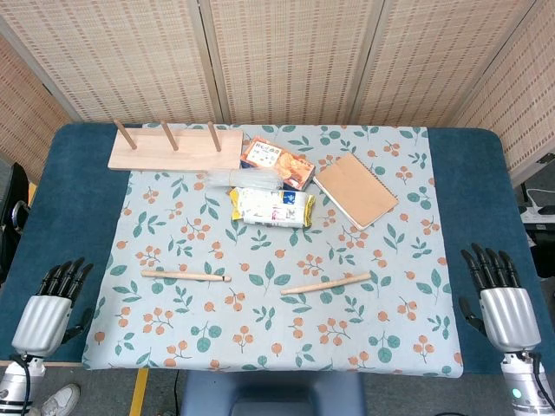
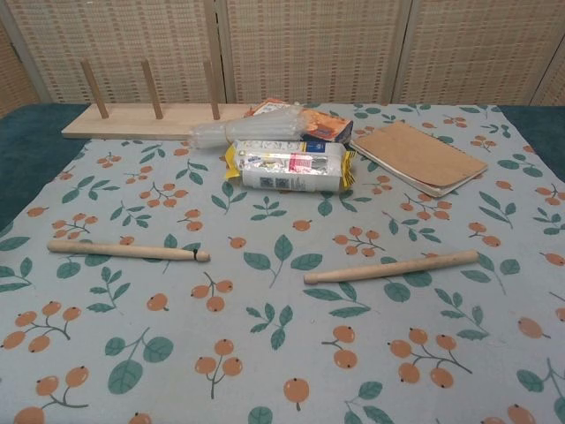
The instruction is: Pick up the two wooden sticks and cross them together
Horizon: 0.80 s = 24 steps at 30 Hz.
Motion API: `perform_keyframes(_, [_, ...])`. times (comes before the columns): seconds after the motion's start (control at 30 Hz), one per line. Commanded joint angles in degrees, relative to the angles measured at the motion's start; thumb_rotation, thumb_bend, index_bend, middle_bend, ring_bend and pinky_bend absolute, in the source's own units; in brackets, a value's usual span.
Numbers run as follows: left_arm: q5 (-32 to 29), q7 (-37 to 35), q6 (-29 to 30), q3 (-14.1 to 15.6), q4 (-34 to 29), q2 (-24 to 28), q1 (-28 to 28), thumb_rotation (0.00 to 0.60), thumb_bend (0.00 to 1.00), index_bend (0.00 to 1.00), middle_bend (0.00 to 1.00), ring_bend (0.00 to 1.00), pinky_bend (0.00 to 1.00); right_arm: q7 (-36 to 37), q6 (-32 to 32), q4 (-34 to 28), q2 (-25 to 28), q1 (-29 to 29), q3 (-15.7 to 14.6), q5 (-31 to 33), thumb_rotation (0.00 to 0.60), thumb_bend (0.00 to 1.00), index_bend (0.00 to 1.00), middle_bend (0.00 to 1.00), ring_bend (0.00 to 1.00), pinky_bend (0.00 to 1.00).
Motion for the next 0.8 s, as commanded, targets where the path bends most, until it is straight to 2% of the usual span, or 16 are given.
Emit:
perform_keyframes(0.03, [0.08, 0.14, -0.09, 0.02, -0.05, -0.07, -0.03, 0.6, 0.41, 0.0, 0.0, 0.0, 0.09, 0.07, -0.02, -0.03, 0.01, 0.01, -0.01, -0.04, 0.6, 0.34, 0.0, 0.0, 0.0, 0.0])
perform_keyframes(0.07, [0.32, 0.46, -0.3, 0.09, -0.1, -0.22, -0.11, 0.6, 0.41, 0.0, 0.0, 0.0, 0.09, 0.33, -0.03, -0.14, 0.08, 0.0, -0.06, -0.16, 0.6, 0.33, 0.0, 0.0, 0.0, 0.0])
perform_keyframes(0.1, [2.38, 5.83, -0.93, 0.01, -5.54, -1.28, -1.41, 0.6, 0.41, 0.0, 0.0, 0.0, 0.09, 3.27, -0.59, -0.95, 3.67, 0.81, 1.48, 0.86, 0.6, 0.33, 0.0, 0.0, 0.0, 0.0])
perform_keyframes(0.17, [0.74, 13.03, -3.15, -1.11, -10.7, -1.99, -2.58, 0.6, 0.41, 0.0, 0.0, 0.0, 0.09, 5.86, -2.46, -2.22, 6.57, 1.38, 1.1, 0.8, 0.6, 0.33, 0.0, 0.0, 0.0, 0.0])
perform_keyframes(0.33, [0.16, 20.29, -9.3, -3.33, -12.26, -6.52, -7.31, 0.6, 0.42, 0.0, 0.01, 0.0, 0.09, 6.32, -3.47, -2.96, 7.45, 1.7, 0.52, 0.25, 0.6, 0.34, 0.0, 0.0, 0.0, 0.0])
perform_keyframes(0.43, [0.29, 21.05, -12.5, -4.8, -8.12, -11.93, -10.52, 0.6, 0.42, 0.05, 0.07, 0.03, 0.11, 6.44, -3.88, -3.12, 7.53, 1.82, 0.38, 0.35, 0.6, 0.33, 0.0, 0.0, 0.0, 0.0])
perform_keyframes(0.53, [-2.2, 20.79, -16.15, -6.05, -3.27, -16.06, -12.9, 0.6, 0.42, 0.08, 0.12, 0.05, 0.12, 6.51, -3.97, -3.14, 7.49, 1.89, 0.53, 0.68, 0.6, 0.34, 0.0, 0.0, 0.0, 0.0])
perform_keyframes(0.8, [-7.48, 19.38, -21.97, -7.69, 7.11, -22.54, -16.69, 0.6, 0.42, 0.13, 0.16, 0.06, 0.11, 6.98, -4.04, -2.82, 7.46, 1.96, 0.76, 1.26, 0.6, 0.34, 0.0, 0.0, 0.0, 0.0])
